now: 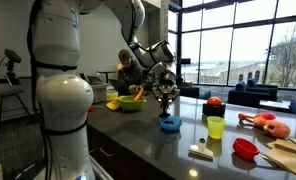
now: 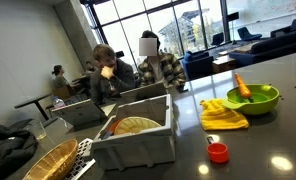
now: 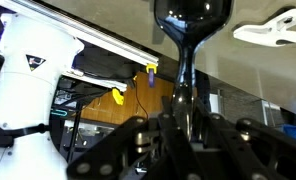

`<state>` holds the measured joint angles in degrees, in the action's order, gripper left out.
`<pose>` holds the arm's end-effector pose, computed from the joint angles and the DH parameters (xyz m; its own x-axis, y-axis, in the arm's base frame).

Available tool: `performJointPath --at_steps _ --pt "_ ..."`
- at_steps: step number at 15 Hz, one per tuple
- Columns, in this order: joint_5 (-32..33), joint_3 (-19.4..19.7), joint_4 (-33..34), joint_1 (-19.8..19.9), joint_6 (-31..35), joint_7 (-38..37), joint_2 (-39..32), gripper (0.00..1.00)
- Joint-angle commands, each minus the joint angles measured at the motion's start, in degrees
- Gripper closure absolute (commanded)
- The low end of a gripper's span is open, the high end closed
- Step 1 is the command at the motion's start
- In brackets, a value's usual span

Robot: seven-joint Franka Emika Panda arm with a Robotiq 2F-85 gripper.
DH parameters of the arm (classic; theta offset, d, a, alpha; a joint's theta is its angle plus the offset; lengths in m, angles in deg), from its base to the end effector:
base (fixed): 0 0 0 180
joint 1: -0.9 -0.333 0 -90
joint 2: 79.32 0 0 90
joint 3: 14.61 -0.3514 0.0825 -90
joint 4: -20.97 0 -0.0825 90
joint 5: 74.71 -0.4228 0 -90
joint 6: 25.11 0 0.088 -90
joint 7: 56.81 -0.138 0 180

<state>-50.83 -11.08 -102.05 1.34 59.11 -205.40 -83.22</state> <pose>0.4672 -0.0916 0.3392 -0.5341 -0.4027 0.7433 -0.5364 0.8410 0.0702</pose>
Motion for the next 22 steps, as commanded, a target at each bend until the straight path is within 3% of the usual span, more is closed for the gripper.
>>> performJointPath --at_steps 1,22 --pt "-0.6 0.1 0.6 0.8 -1.2 1.1 -0.4 0.94" --pt "1.6 0.7 12.9 -0.4 -5.8 1.1 -11.5 0.94"
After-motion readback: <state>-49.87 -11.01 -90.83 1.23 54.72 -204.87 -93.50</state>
